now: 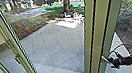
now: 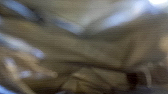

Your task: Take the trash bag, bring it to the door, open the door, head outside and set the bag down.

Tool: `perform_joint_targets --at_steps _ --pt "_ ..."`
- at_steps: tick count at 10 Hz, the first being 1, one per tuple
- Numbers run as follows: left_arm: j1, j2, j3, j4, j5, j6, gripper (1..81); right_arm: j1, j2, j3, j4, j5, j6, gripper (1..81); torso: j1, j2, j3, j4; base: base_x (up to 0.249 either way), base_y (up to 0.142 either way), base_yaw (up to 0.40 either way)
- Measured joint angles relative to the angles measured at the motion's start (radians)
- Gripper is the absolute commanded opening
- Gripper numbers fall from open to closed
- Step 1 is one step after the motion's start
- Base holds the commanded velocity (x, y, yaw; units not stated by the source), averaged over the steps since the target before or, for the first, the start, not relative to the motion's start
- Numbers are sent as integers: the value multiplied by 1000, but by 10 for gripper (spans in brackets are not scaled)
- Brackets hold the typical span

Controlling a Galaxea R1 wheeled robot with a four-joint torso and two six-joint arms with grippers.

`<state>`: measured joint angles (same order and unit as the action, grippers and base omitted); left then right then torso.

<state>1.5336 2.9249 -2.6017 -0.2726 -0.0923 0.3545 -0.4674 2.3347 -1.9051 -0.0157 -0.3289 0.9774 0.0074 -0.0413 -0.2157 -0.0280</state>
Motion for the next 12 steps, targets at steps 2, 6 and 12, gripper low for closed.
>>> perform_joint_targets --at_steps 2,6,12 --pt "0 0 0 0 1 0 10 27 2 11 -30 -117 11 811 0 0 -1 0 0 0 0" --pt "0 1 0 0 2 0 10 92 9 -16 -40 -261 8 811 0 1 -2 0 0 0 0" --pt "1 3 0 0 2 0 10 216 -28 -62 -106 -266 -81 811 0 1 -2 -3 0 0 0"
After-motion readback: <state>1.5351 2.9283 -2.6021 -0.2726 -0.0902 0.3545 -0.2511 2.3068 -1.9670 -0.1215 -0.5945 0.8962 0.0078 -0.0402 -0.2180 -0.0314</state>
